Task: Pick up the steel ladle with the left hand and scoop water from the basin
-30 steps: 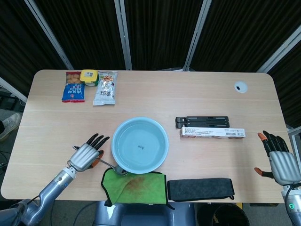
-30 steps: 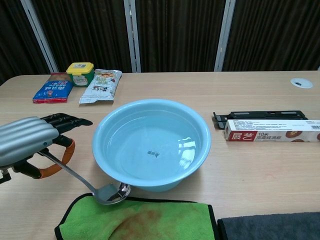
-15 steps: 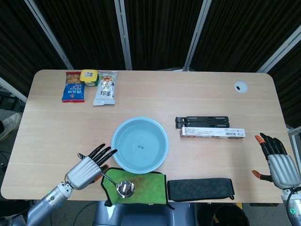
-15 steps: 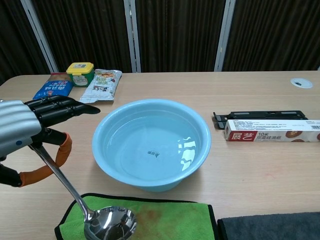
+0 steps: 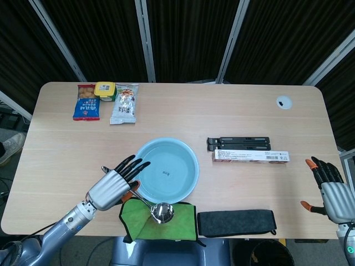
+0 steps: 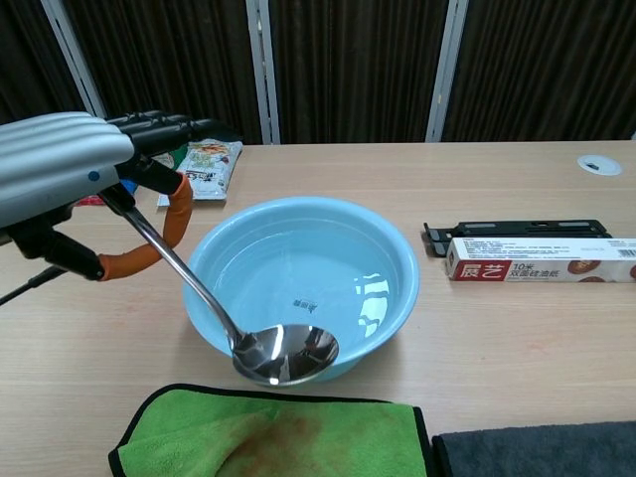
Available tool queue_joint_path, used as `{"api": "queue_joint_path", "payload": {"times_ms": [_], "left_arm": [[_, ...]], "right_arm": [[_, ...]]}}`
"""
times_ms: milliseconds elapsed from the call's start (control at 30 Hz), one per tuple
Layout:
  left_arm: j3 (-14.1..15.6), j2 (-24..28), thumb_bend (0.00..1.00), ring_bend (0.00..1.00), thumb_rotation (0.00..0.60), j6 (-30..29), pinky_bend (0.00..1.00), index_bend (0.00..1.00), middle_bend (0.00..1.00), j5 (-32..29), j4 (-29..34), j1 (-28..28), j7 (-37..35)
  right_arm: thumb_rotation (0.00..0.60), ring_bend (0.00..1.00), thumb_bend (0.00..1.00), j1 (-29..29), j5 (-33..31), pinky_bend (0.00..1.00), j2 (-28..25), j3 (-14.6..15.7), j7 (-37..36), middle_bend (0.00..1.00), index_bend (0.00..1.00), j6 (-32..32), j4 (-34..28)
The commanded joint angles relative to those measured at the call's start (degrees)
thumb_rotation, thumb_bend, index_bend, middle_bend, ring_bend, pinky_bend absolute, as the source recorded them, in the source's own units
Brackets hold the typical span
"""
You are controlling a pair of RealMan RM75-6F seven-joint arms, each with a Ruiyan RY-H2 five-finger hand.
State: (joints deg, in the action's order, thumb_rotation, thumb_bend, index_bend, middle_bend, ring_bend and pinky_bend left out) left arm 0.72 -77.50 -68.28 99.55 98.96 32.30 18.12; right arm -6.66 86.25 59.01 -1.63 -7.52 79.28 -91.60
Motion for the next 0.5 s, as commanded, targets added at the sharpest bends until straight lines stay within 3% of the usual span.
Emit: {"api": "queue_joint_path", "payload": {"times_ms": [33, 500], "left_arm": [[-2.4, -1.8, 0.56, 0.0, 0.6, 1.0, 0.0, 0.66, 0.0, -2.2, -3.8, 1.4, -1.4], [-5.4, -7.9, 0.55, 0.0, 0.6, 7.1, 0.0, 0.66, 0.0, -9.4, -13.8, 4.5, -3.0]], "right_arm": [[0.6, 0.0, 0.0, -0.6, -0.6, 0.0, 0.4, 0.0, 0.4, 0.0, 0.0, -1.3, 0.2], [0.6, 0.0, 0.0, -1.7, -0.3, 0.0, 0.9, 0.1, -0.3, 0.0, 0.0, -3.3, 1.0]]}}
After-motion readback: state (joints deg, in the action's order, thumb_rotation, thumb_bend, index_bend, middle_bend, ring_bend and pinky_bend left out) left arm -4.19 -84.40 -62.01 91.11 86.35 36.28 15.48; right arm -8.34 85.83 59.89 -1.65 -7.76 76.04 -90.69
